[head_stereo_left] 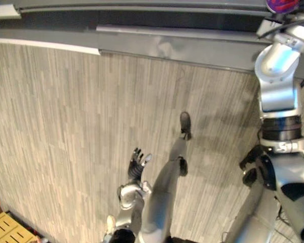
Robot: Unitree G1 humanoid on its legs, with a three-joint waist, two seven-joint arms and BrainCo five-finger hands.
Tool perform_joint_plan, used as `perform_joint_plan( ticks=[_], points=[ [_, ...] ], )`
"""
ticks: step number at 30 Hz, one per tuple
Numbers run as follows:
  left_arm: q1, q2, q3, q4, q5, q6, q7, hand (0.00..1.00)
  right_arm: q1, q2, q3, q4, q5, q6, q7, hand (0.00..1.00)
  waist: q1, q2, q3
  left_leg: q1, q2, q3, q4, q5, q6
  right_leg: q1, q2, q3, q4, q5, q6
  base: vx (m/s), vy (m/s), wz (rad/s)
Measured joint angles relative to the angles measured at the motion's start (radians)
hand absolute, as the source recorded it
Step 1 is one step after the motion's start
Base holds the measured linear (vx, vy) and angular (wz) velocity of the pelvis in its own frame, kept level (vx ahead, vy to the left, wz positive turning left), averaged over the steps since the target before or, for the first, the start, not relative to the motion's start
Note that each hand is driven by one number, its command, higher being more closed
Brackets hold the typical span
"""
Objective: Put the gum and the chips on the shelf.
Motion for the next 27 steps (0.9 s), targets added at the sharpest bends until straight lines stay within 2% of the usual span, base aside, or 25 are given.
perform_joint_plan(
  ticks=[5, 6, 14, 27],
  points=[
    [0.0, 0.0, 0.0, -0.001, -0.009, 0.0, 0.0, 0.0, 0.0, 0.0, 0.001, 0.0, -0.019, -0.002, -0.004, 1.0, 0.002, 0.0, 0.0, -0.015, 0.007, 0.004, 0.019, -0.007, 0.009, -0.004, 0.004, -0.002, -0.004, 0.0, 0.0, 0.0, 0.0, 0.0],
    [0.0, 0.0, 0.0, -0.001, -0.009, 0.0, 0.0, 0.0, 0.0, 0.0, 0.001, 0.0, -0.021, -0.003, -0.005, 0.0, 0.002, 0.0, 0.0, -0.016, 0.007, 0.005, 0.02, -0.007, 0.009, -0.004, 0.004, -0.002, -0.004, 0.0, 0.0, 0.0, 0.0, 0.0],
    [0.0, 0.0, 0.001, -0.002, -0.01, 0.0, -0.001, 0.0, 0.033, 0.003, 0.022, 0.056, -0.007, 0.017, 0.034, 0.0, 0.004, 0.0, 0.0, -0.019, 0.01, 0.009, 0.021, -0.007, 0.009, -0.004, 0.006, -0.002, -0.012, 0.0, 0.0, 0.0, 0.0, 0.0],
    [0.0, -0.001, 0.022, -0.007, -0.048, 0.0, -0.002, 0.0, 0.036, 0.004, 0.036, 0.056, 0.027, 0.017, 0.032, 0.0, 0.001, 0.0, 0.0, -0.025, 0.021, 0.009, 0.026, -0.006, 0.007, -0.004, 0.017, -0.007, -0.017, 0.001, 0.0, 0.0, 0.0, 0.0]
  ],
)
